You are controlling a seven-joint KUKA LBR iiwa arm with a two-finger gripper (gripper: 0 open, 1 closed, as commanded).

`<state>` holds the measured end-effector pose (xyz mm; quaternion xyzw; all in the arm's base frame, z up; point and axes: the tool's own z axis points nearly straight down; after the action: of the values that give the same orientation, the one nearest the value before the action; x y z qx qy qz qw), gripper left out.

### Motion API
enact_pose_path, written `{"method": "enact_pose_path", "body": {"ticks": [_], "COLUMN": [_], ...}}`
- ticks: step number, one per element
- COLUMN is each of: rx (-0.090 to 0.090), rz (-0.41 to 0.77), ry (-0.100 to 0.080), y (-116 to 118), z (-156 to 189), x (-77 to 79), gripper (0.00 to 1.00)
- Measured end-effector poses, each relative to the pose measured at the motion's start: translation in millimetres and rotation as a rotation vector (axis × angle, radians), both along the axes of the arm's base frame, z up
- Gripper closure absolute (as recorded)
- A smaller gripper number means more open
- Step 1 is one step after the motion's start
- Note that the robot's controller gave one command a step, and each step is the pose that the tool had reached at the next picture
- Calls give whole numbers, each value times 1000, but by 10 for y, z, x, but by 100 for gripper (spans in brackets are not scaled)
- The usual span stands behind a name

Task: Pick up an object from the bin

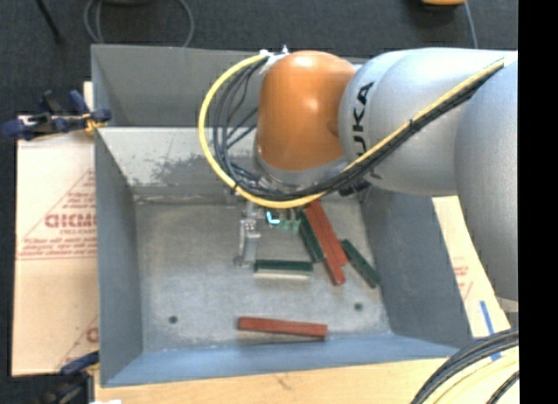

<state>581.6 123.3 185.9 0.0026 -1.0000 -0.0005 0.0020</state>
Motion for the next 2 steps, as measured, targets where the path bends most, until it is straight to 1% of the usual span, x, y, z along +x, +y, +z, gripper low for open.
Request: {"method": "enact_pose_path", "body": {"ticks": [1, 2], "rx": [-4, 1], "rz": [201, 122], "ry": [-1, -10], "y": [-1202, -1021], "z": [-1190, -840], "x": [-29, -121], "gripper": [0, 0]}}
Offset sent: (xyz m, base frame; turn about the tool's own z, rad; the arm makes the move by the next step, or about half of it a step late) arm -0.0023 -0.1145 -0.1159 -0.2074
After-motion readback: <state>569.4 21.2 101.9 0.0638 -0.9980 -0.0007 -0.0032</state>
